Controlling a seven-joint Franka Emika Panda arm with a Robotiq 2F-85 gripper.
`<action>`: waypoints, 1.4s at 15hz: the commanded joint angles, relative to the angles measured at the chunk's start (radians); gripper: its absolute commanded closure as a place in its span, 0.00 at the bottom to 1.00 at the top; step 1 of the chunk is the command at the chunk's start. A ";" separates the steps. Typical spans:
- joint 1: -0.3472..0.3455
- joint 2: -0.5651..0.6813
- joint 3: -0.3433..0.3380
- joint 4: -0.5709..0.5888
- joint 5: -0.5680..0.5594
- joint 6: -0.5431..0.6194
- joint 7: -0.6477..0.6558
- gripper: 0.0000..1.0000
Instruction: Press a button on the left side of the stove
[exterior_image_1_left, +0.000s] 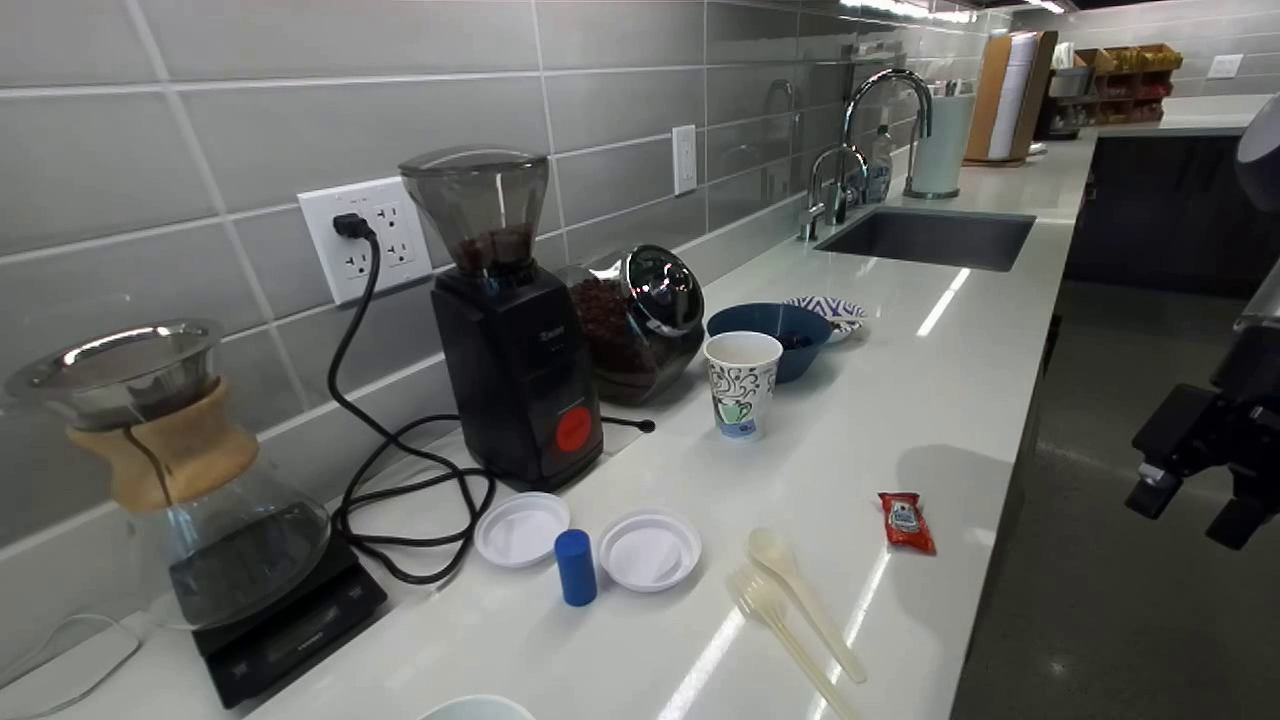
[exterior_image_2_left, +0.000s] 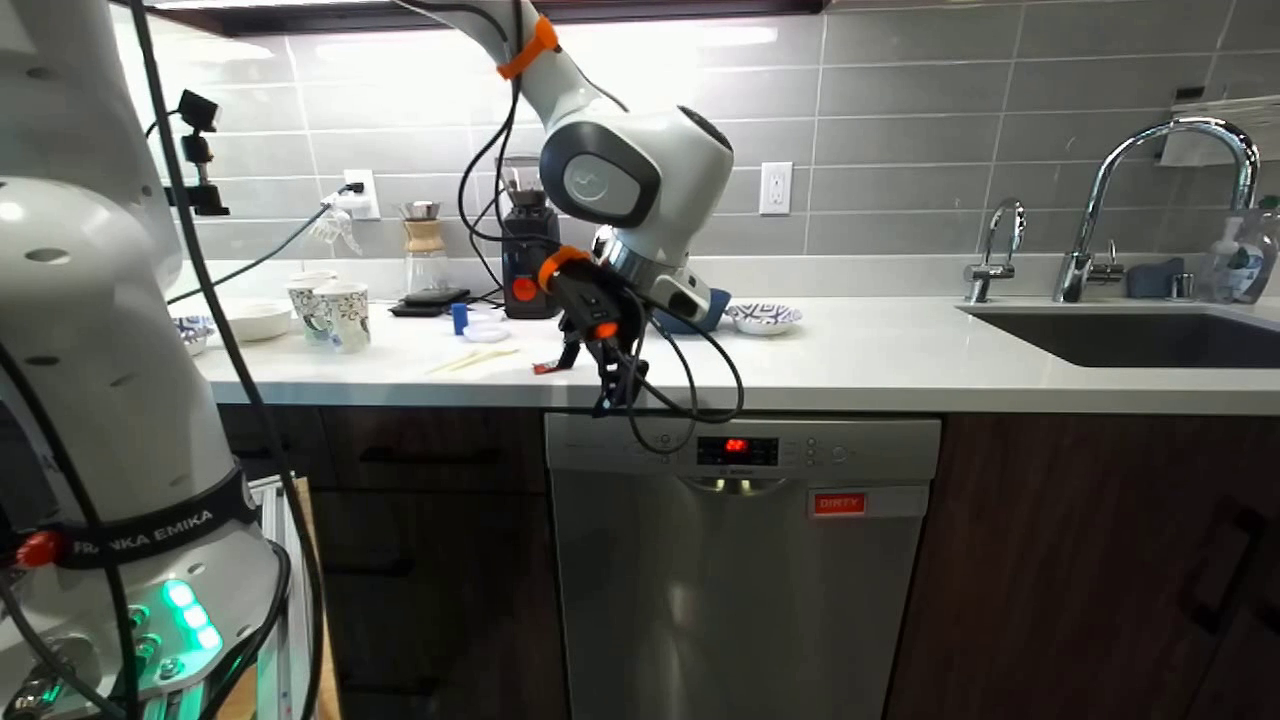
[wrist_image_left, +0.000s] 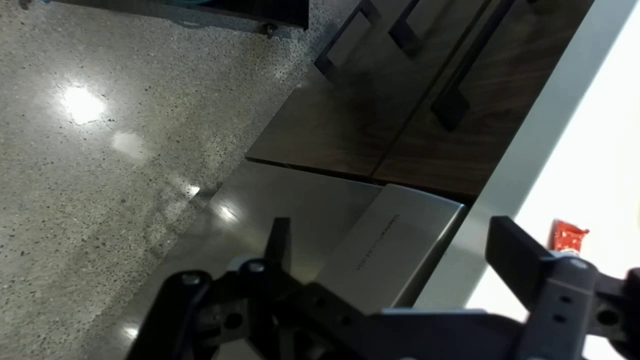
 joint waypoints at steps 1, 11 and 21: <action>-0.049 0.088 0.021 0.051 0.063 -0.048 -0.091 0.26; -0.177 0.335 0.058 0.217 0.263 -0.127 -0.268 0.85; -0.221 0.545 0.104 0.361 0.404 -0.108 -0.269 1.00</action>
